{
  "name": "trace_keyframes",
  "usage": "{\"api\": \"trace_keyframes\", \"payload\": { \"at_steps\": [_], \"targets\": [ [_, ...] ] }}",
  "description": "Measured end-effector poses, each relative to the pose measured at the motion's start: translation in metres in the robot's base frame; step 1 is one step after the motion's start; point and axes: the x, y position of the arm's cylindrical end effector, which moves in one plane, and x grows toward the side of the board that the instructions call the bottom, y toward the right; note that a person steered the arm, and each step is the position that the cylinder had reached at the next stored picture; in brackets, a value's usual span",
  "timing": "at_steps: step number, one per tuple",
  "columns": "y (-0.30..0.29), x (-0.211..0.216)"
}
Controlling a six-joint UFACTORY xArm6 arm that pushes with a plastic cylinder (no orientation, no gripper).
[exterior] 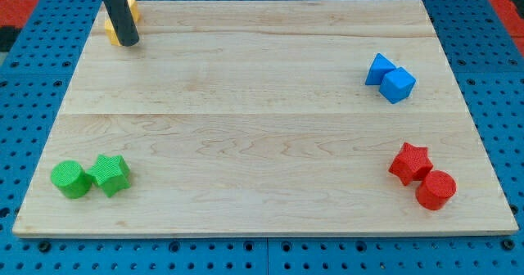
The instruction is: Move the yellow hexagon closer to the yellow heart
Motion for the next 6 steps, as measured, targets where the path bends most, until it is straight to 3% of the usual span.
{"api": "trace_keyframes", "payload": {
  "at_steps": [4, 5, 6],
  "targets": [
    [-0.007, -0.012],
    [-0.007, 0.005],
    [-0.007, 0.052]
  ]
}}
